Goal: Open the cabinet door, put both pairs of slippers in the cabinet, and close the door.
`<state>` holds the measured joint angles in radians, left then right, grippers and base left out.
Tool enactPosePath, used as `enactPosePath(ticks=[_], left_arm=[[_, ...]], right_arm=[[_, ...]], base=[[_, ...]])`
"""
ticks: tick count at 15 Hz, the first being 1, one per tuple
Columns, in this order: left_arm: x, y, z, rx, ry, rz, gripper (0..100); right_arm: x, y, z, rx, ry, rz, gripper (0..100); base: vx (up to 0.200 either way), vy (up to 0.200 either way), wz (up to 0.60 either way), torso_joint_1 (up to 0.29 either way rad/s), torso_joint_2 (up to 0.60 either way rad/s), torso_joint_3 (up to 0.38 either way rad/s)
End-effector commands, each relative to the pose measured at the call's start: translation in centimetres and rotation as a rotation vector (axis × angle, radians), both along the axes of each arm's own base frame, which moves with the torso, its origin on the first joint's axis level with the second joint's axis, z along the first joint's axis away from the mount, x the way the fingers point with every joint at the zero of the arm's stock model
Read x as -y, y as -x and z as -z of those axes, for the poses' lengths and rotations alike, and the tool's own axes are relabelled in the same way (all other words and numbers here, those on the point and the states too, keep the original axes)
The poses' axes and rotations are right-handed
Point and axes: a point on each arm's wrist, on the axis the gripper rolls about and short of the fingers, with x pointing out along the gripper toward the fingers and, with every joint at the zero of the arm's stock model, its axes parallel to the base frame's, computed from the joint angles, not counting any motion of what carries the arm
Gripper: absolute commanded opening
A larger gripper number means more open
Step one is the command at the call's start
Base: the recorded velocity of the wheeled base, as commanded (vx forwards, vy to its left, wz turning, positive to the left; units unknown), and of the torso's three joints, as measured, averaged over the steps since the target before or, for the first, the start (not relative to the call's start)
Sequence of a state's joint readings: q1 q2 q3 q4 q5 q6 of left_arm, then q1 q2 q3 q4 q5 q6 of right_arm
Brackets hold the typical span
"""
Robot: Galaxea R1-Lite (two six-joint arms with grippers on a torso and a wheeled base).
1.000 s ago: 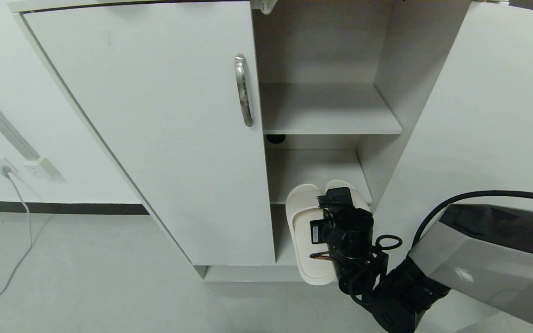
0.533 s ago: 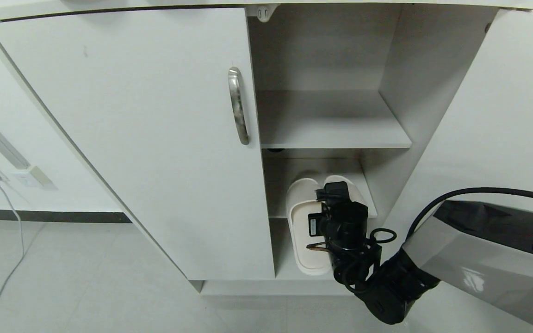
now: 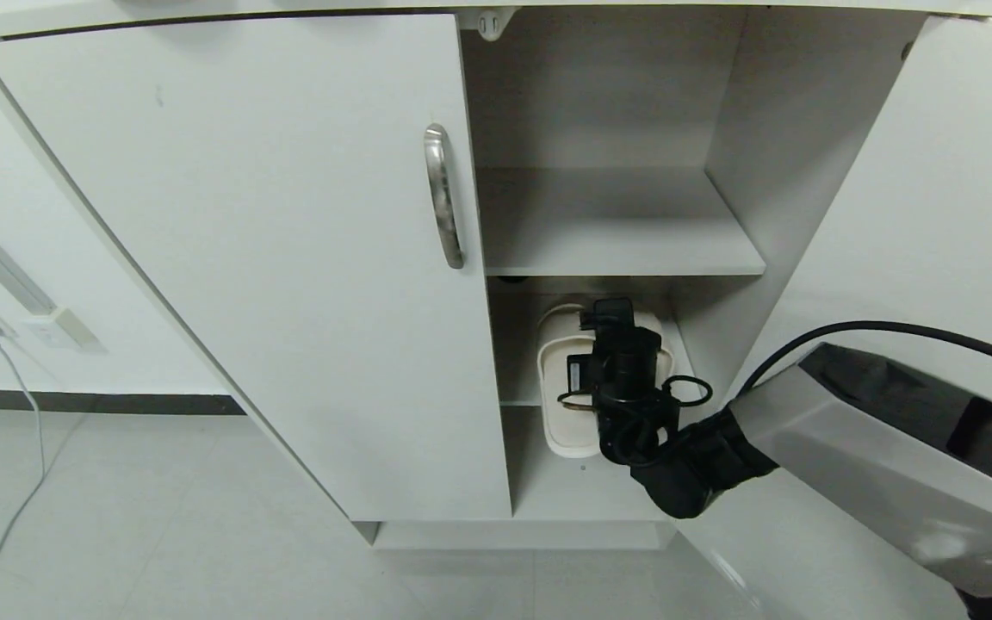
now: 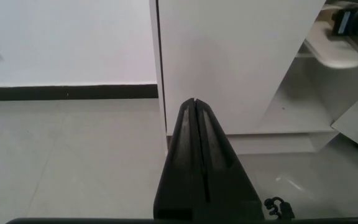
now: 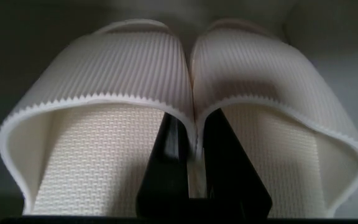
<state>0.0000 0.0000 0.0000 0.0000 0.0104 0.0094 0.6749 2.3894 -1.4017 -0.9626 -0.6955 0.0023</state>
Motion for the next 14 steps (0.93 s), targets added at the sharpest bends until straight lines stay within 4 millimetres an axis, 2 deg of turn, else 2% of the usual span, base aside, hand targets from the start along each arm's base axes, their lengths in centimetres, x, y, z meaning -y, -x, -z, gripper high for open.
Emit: enactPosePath(ticks=[1, 6, 14], left_arm=[[0.0, 0.0, 0.0, -0.002, 0.000, 0.000, 0], [0.0, 0.0, 0.0, -0.002, 0.000, -0.002, 0], [0.0, 0.0, 0.0, -0.002, -0.001, -0.002, 0]], right_arm=[[0.1, -2.2, -0.2, 0.010, -0.009, 0.010, 0], [0.1, -4.4, -1.2, 0.025, -0.023, 0.019, 0], [-0.1, -5.6, -0.2, 0.004, -0.008, 0.024, 0]], base=[[0.000, 0.000, 0.00, 0.000, 0.00, 0.000], [0.000, 0.000, 0.00, 0.000, 0.00, 0.000], [0.000, 0.000, 0.00, 0.000, 0.00, 0.000]])
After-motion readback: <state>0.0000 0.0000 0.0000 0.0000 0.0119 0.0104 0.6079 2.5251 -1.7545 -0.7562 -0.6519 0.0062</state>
